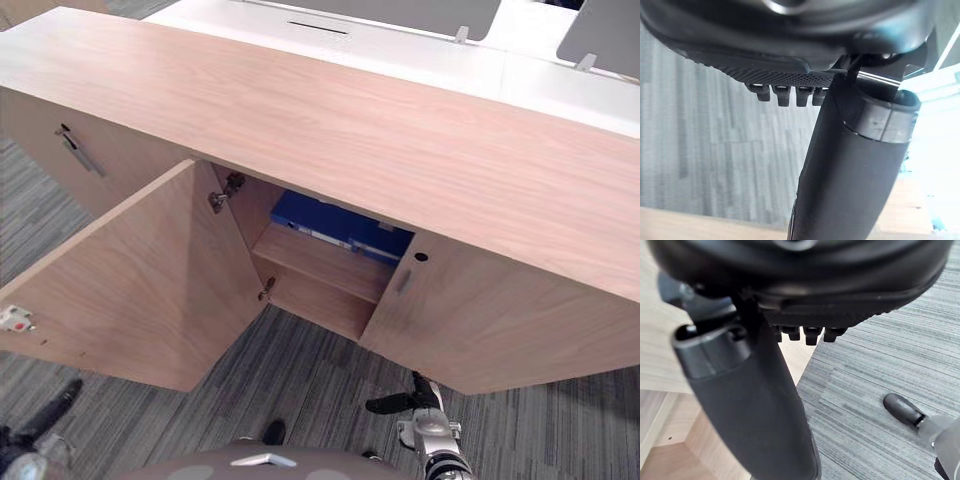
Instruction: Walk over to the cabinet, pick up the folder, carry it to the office cabinet, place the folder inside the office cabinet, then close the office cabinet door
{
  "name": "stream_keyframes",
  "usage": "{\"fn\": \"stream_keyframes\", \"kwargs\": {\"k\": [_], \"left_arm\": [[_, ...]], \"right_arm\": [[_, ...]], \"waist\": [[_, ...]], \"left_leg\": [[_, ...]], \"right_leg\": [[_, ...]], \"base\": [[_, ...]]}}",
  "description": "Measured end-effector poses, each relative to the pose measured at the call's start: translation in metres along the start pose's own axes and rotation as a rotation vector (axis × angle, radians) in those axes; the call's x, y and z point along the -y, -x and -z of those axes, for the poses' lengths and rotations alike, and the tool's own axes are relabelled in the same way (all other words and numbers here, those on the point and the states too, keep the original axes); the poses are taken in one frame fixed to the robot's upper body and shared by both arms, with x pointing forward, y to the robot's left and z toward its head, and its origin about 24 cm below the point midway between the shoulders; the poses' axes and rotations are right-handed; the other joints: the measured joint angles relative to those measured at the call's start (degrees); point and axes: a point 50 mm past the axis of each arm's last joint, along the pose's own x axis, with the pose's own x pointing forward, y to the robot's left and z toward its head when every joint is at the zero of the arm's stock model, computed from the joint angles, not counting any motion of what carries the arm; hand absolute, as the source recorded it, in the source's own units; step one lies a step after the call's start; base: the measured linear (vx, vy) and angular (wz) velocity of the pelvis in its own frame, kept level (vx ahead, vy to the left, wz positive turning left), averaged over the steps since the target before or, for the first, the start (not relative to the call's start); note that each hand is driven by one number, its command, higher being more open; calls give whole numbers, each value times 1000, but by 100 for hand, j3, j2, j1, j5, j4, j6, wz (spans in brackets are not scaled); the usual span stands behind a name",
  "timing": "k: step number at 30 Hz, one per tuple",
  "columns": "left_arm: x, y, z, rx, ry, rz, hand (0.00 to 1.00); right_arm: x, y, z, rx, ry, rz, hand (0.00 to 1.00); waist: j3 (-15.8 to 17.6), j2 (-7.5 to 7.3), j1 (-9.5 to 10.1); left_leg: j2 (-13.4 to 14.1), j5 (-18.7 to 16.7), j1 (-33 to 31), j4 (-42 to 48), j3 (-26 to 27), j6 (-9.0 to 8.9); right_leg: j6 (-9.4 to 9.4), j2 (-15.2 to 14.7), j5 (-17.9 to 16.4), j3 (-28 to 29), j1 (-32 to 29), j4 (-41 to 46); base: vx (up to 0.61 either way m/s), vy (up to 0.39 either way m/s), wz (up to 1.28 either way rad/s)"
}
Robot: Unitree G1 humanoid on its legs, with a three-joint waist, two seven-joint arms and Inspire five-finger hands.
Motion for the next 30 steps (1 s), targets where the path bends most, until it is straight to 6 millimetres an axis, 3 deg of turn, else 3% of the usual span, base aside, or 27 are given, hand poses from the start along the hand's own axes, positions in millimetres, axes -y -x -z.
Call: {"fn": "stream_keyframes", "kwargs": {"k": [5, 8, 18, 26, 30], "left_arm": [[4, -9, -45, 167, 3, 15, 100], [7, -10, -55, 206, -17, 41, 100], [29, -1, -52, 231, -143, 189, 100], [50, 17, -24, 182, -238, 345, 100], [49, 21, -16, 164, -270, 358, 100]], "right_arm": [[6, -1, -1, 10, 43, 6, 100], [7, 0, 0, 8, 44, 2, 100], [8, 2, 9, -12, 44, -15, 100], [8, 2, 11, -18, 43, -23, 100], [8, 2, 12, -19, 43, -29, 100]], "waist": [[11, 15, 13], [22, 30, 12], [36, 42, 74], [40, 48, 72], [39, 54, 69]], "left_leg": [[9, -1, 8, -1, 0, 1], [15, -3, 8, -3, 42, 4], [48, -20, 43, -8, 208, 17], [103, -24, 46, -11, 336, 12], [121, -25, 55, -10, 359, 9]], "right_leg": [[-6, -9, -34, 20, -20, 70], [-8, -9, -36, 69, -47, 90], [-9, 5, -30, 247, -112, 136], [-15, 53, -24, 404, -199, 182], [-15, 67, -21, 422, -202, 190]], "base": [[-1, -12, 0], [0, -25, -6], [-3, -24, -8], [-7, -33, -8], [-7, -35, -3]]}}
